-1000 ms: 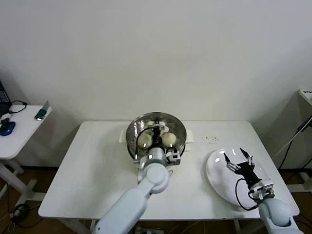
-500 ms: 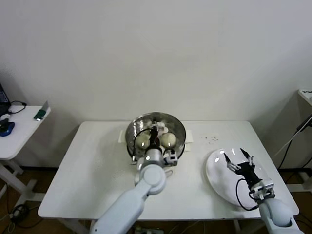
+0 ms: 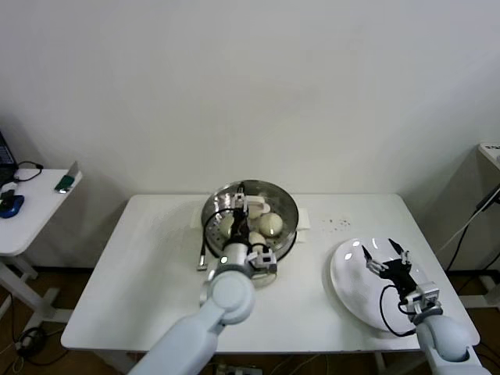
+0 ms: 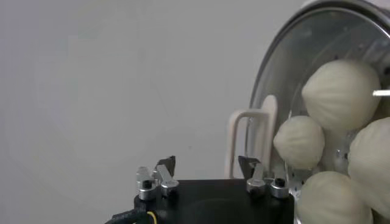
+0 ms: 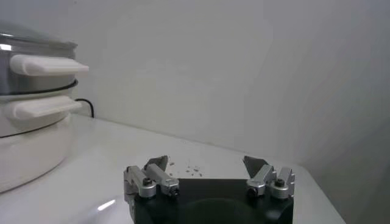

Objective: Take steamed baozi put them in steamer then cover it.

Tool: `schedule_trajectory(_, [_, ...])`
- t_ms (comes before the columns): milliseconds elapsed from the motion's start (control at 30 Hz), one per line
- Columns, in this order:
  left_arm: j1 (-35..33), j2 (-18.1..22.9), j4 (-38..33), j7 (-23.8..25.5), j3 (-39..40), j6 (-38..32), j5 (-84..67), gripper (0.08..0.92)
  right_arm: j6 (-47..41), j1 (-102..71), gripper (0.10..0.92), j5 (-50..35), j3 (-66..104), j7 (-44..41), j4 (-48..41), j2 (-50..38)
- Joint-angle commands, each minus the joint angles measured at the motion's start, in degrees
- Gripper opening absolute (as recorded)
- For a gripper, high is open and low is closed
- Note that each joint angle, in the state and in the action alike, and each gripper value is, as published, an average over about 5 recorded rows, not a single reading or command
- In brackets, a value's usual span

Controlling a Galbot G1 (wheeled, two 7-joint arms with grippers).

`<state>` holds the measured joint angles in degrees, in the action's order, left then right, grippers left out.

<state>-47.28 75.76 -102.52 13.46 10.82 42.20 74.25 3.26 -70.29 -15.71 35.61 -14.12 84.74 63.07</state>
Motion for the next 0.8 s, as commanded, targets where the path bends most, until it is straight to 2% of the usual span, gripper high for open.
schedule_trajectory(33, [-9.4,-7.4,-16.1,-4.3,-3.8,2.1,-11.5,0.714,-3.7,-0.1,0.823,0.9,0.1,1.4,1.1,-0.3])
schedule_trajectory(100, [-11.7,-8.7,-18.2,-7.4,-6.6,0.1,-16.3,0.763,-3.7,0.0,0.823,0.9,0.1,1.4,1.1,-0.3])
schedule_trajectory(167, [-14.2,-9.8,-19.7,-11.7,-11.0,-5.3,-21.8,0.802,-3.6,0.0,0.823,0.9,0.1,1.4,1.3,-0.4])
schedule_trajectory(333, [-22.6,-11.8,-22.6,-20.9,-23.3,-20.1,-39.8,0.822,-3.2,-0.5,0.823,1.2,0.3,1.4,2.4,-0.2])
schedule_trajectory(467, [-32.3,-8.3,-23.3,-23.8,-36.4,-34.3,-53.7,0.823,-2.8,-1.3,0.823,1.6,0.8,1.3,3.5,0.5])
schedule_trajectory(567, [-37.6,-5.0,-21.4,-24.6,-43.3,-42.8,-63.1,0.823,-2.4,-2.0,0.823,1.6,1.0,1.2,4.4,1.0])
schedule_trajectory(800, [-42.8,2.0,-9.8,-23.3,-50.6,-56.1,-72.3,0.823,1.9,-3.8,0.823,1.0,1.9,0.6,6.1,2.5])
